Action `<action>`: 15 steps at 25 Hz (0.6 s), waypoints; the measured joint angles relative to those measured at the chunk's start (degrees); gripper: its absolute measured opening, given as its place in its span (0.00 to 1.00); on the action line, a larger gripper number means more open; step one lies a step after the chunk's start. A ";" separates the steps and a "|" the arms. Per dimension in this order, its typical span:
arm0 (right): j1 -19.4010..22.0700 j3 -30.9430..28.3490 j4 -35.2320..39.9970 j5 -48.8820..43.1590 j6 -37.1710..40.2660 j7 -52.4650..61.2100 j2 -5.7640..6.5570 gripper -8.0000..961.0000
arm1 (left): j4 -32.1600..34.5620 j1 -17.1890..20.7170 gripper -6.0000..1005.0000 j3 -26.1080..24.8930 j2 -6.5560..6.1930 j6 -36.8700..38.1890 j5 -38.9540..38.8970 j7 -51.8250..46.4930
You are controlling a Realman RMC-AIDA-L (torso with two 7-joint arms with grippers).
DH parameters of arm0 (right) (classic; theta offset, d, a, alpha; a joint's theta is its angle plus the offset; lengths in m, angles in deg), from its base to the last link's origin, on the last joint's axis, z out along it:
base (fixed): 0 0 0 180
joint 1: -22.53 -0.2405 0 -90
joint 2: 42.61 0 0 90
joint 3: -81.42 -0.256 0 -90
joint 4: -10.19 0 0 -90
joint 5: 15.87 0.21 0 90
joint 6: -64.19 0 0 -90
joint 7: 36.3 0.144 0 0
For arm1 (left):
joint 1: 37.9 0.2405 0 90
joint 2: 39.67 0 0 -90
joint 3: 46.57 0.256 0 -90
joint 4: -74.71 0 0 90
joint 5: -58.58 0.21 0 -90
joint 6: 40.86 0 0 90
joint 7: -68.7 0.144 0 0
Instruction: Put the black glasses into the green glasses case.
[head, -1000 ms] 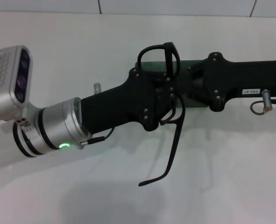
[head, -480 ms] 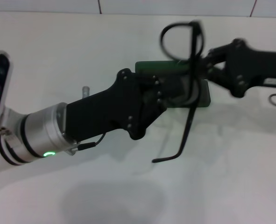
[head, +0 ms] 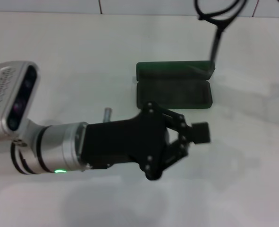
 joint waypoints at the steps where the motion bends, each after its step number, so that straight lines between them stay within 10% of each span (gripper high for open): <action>1: -0.75 1.86 -1.06 0.04 -1.89 -1.03 -0.13 0.06 | 0.10 -0.38 0.05 2.18 0.01 0.01 -1.64 0.40; 7: -5.58 20.07 -9.86 2.80 -13.83 -10.57 -0.39 0.07 | 0.40 0.76 0.05 15.39 0.03 -0.56 -19.94 5.06; 15: -4.97 35.28 -6.86 7.90 -21.99 -12.12 -0.39 0.07 | 0.37 2.79 0.05 16.60 0.04 -6.20 -27.76 2.26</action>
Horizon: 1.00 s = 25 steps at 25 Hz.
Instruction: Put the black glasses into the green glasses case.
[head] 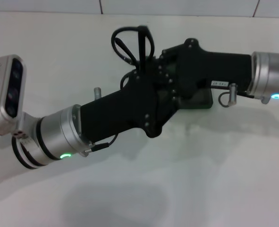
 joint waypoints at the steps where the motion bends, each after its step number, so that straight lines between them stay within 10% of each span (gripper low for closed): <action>1: 0.09 0.57 0.21 0.00 -0.60 -0.01 0.00 0.07 | -0.07 0.10 0.05 -0.03 0.00 -0.52 -0.16 -0.29; 25: 0.43 1.73 0.53 -0.11 -1.87 -0.06 0.02 0.08 | -0.18 1.34 0.06 0.31 -0.14 -2.01 0.00 -1.22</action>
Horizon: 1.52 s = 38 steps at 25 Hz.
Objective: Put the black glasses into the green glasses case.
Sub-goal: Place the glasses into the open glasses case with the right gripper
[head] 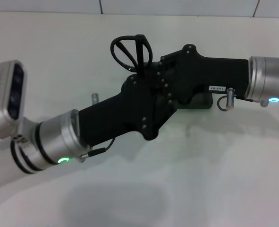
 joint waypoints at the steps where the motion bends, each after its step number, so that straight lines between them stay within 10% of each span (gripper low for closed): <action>1: 0.07 -0.05 0.09 -0.09 -0.45 0.00 0.10 0.08 | 0.11 0.39 0.06 0.09 -0.09 0.79 0.08 -0.01; 9: 0.60 -0.52 15.75 -22.59 -8.10 15.56 1.85 0.08 | -0.14 6.60 0.06 -2.52 -1.97 4.40 -0.33 0.53; 18: -10.03 4.67 32.65 -62.25 -7.54 44.47 0.16 0.08 | -1.40 10.74 0.06 -4.45 -2.57 3.95 -0.08 2.20; 28: -15.88 21.21 26.95 -72.39 -20.92 52.44 -0.03 0.08 | -3.67 10.93 0.06 -4.45 -1.79 3.48 -0.26 3.54; 38: -15.93 24.44 25.02 -73.93 -26.46 52.60 -0.02 0.09 | -4.02 10.49 0.07 -4.45 -1.47 3.33 -0.35 3.33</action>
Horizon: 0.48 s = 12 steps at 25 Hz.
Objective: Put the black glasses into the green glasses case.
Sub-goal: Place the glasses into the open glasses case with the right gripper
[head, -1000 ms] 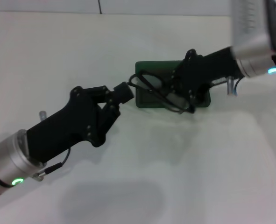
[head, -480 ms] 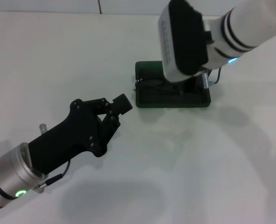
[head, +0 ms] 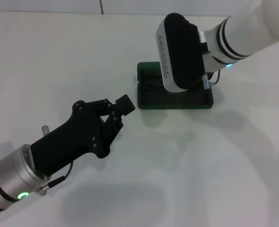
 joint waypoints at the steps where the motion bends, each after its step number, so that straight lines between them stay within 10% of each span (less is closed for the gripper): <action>1: 0.08 0.22 -0.12 -0.01 -0.24 0.00 0.00 0.09 | 0.01 -0.12 0.07 0.00 0.01 -0.06 -0.01 -0.03; 12: 0.16 2.33 0.08 -2.03 -0.35 2.05 -0.01 0.09 | 0.01 -0.45 0.07 0.00 0.26 -0.68 -0.10 -0.10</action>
